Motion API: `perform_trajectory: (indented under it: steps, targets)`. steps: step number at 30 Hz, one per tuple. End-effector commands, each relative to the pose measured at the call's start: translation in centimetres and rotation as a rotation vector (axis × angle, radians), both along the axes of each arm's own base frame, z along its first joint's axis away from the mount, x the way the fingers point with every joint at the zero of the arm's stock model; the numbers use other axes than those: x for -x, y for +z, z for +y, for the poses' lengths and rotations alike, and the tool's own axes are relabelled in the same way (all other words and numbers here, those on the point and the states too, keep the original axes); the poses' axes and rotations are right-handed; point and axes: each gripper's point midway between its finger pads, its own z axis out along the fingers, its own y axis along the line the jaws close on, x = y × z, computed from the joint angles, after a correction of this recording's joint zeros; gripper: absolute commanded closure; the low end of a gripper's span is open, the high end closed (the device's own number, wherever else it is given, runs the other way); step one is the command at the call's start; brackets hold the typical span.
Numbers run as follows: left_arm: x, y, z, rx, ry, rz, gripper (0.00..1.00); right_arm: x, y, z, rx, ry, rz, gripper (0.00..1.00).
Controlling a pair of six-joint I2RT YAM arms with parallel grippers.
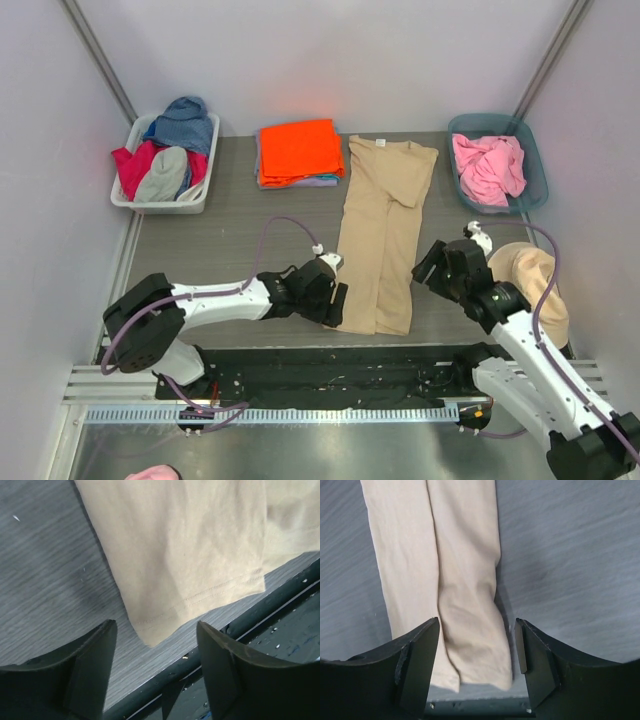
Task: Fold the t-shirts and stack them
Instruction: Fold the tshirt
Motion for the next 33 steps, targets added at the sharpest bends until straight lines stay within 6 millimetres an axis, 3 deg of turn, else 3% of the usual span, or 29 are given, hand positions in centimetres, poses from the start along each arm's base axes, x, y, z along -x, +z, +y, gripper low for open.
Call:
perform_trajectory:
  steps: [1, 10, 13, 14, 19, 26, 33]
  targets:
    - [0.7, -0.7, -1.4, 0.093, 0.005, 0.053, 0.35, 3.5, -1.0, 0.7, -0.094, -0.032, 0.062, 0.3]
    - [1.9, -3.3, -0.7, 0.115, 0.059, 0.111, 0.57, 6.4, -1.9, 0.4, -0.11, -0.016, 0.114, 0.3]
    - [2.3, -3.9, -0.6, 0.106, 0.062, 0.135, 0.7, 7.2, -2.7, 0.7, -0.127, -0.002, 0.147, 0.3]
    - [2.1, -3.6, -1.1, 0.132, 0.058, 0.126, 0.79, 7.4, -2.8, 0.8, -0.142, 0.0, 0.15, 0.3]
    - [2.2, -3.6, -1.1, 0.138, 0.056, 0.13, 0.99, 9.2, -4.6, 1.3, -0.183, 0.02, 0.208, 0.31]
    - [2.5, -4.0, -0.9, 0.13, 0.058, 0.142, 1.0, 10.5, -7.2, 2.1, -0.23, 0.041, 0.262, 0.31]
    - [2.6, -4.1, -0.6, 0.129, 0.062, 0.142, 1.0, 10.5, -8.8, 2.8, -0.271, 0.048, 0.281, 0.33]
